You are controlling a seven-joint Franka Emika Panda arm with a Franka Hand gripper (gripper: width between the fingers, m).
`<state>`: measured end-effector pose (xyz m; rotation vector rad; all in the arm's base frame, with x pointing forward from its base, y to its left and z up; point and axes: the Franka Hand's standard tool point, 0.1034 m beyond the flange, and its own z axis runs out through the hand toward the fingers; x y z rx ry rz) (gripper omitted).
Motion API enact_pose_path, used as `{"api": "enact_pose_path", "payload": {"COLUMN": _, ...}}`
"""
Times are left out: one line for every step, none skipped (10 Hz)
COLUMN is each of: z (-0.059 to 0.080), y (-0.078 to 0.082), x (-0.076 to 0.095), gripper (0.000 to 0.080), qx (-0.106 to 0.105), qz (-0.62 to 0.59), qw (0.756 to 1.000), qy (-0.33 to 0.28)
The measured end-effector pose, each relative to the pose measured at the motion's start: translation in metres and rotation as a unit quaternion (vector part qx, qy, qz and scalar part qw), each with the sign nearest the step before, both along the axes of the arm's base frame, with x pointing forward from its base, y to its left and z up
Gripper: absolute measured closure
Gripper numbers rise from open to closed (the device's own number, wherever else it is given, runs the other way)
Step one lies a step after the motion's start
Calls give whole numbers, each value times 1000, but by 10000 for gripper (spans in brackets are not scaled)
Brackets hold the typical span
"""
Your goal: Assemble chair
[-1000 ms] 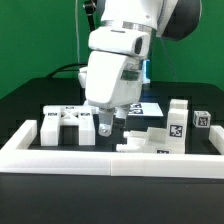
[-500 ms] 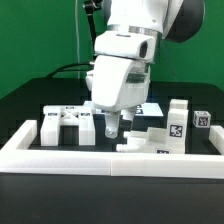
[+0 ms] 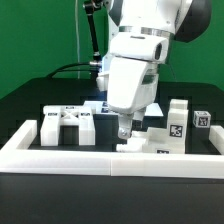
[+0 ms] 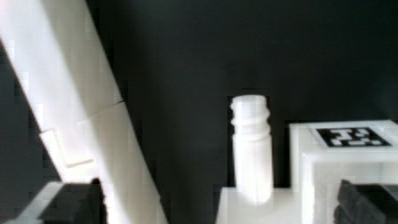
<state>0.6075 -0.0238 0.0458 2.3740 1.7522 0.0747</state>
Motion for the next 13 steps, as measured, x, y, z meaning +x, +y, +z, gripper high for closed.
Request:
{"api": "enact_pose_path", "payload": {"z": -2, "y": 5, "x": -3, "gripper": 151, "qx": 1, "qz": 2, "qw": 1000, "qy": 3}}
{"api": "enact_pose_path", "payload": {"z": -1, "y": 6, "x": -2, "gripper": 151, "qx": 2, "qz": 27, "qw": 1000, "qy": -1}}
{"api": "enact_pose_path", "payload": {"z": 0, "y": -5, "x": 0, "gripper": 151, "qx": 6, "qz": 50, "qw": 999, "qy": -15}}
{"api": "enact_pose_path", "payload": {"z": 0, "y": -11, "x": 0, "gripper": 151, "qx": 13, "qz": 62, "qw": 998, "qy": -22}}
{"api": "enact_pose_path", "payload": {"z": -2, "y": -10, "x": -1, "gripper": 151, "qx": 23, "qz": 70, "qw": 997, "qy": -22}}
{"api": "enact_pose_path", "payload": {"z": -2, "y": -15, "x": -1, "gripper": 151, "qx": 32, "qz": 87, "qw": 995, "qy": -21}}
{"api": "enact_pose_path", "payload": {"z": -3, "y": -22, "x": -1, "gripper": 151, "qx": 43, "qz": 93, "qw": 994, "qy": -22}}
{"api": "enact_pose_path", "payload": {"z": -3, "y": -25, "x": -1, "gripper": 151, "qx": 56, "qz": 85, "qw": 995, "qy": -24}}
{"api": "enact_pose_path", "payload": {"z": -3, "y": -24, "x": -1, "gripper": 151, "qx": 58, "qz": 82, "qw": 995, "qy": -25}}
{"api": "enact_pose_path", "payload": {"z": -3, "y": -24, "x": -2, "gripper": 151, "qx": 58, "qz": 82, "qw": 995, "qy": -25}}
{"api": "enact_pose_path", "payload": {"z": -3, "y": -24, "x": -1, "gripper": 151, "qx": 59, "qz": 80, "qw": 995, "qy": -25}}
{"api": "enact_pose_path", "payload": {"z": -1, "y": -13, "x": -2, "gripper": 151, "qx": 64, "qz": 53, "qw": 996, "qy": -29}}
{"api": "enact_pose_path", "payload": {"z": 0, "y": 3, "x": -2, "gripper": 151, "qx": 71, "qz": 32, "qw": 997, "qy": -28}}
